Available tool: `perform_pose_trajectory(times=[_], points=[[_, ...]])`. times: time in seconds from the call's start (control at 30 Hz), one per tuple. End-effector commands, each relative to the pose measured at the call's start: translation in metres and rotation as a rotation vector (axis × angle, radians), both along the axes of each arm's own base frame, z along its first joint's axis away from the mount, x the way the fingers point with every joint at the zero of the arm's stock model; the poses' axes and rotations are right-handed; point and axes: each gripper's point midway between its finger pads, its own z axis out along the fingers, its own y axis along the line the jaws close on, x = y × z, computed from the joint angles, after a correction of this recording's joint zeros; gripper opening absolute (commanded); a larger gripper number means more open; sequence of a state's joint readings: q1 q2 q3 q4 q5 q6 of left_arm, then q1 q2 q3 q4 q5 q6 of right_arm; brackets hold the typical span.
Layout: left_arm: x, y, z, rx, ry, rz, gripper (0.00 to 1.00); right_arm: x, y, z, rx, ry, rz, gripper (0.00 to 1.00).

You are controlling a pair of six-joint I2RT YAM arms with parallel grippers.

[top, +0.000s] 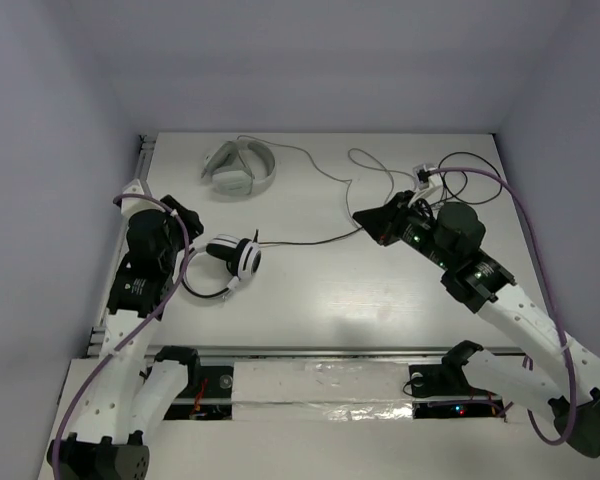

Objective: Wrap the headphones

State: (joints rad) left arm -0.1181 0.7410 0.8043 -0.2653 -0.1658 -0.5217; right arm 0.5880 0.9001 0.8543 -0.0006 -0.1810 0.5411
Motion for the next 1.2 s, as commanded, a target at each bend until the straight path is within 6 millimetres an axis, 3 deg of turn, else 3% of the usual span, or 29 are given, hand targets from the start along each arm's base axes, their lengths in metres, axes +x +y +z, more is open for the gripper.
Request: perform_pose_trajectory(times=[0.0,0.1,0.17,0.27,0.43,0.5,0.63,0.73,0.87,0.97,1.17], points=[[-0.009,0.016,-0.009,0.008,0.091,0.102,0.49,-0.001,0.006,0.014,0.0,-0.036,-0.003,0.08],[-0.023,0.018,-0.028,-0.017,0.206,0.138,0.46,-0.001,0.007,0.007,-0.012,-0.028,-0.006,0.0],[-0.026,0.013,-0.045,-0.031,0.297,0.129,0.45,-0.002,0.007,0.006,-0.012,-0.031,-0.006,0.0],[-0.04,0.022,-0.075,-0.009,0.477,0.192,0.36,-0.006,0.004,0.008,-0.006,-0.039,-0.006,0.0],[-0.058,0.041,-0.107,0.055,0.656,0.304,0.39,-0.012,0.002,0.013,0.013,-0.051,0.004,0.01],[-0.063,0.038,-0.12,0.037,0.697,0.291,0.43,-0.016,0.0,0.018,0.028,-0.068,0.007,0.05],[-0.069,0.039,-0.139,0.002,0.746,0.297,0.59,-0.019,-0.002,0.018,0.033,-0.074,0.012,0.27],[-0.075,0.031,-0.156,-0.032,0.793,0.277,0.61,-0.022,0.0,0.017,0.033,-0.076,0.029,0.42],[-0.078,0.029,-0.165,-0.064,0.812,0.309,0.61,-0.026,0.003,0.016,0.039,-0.073,0.056,0.44],[-0.077,0.024,-0.183,-0.106,0.835,0.317,0.62,-0.027,0.004,0.014,0.042,-0.074,0.067,0.44],[-0.072,0.025,-0.199,-0.131,0.835,0.371,0.54,-0.03,0.003,0.014,0.041,-0.079,0.073,0.44]])
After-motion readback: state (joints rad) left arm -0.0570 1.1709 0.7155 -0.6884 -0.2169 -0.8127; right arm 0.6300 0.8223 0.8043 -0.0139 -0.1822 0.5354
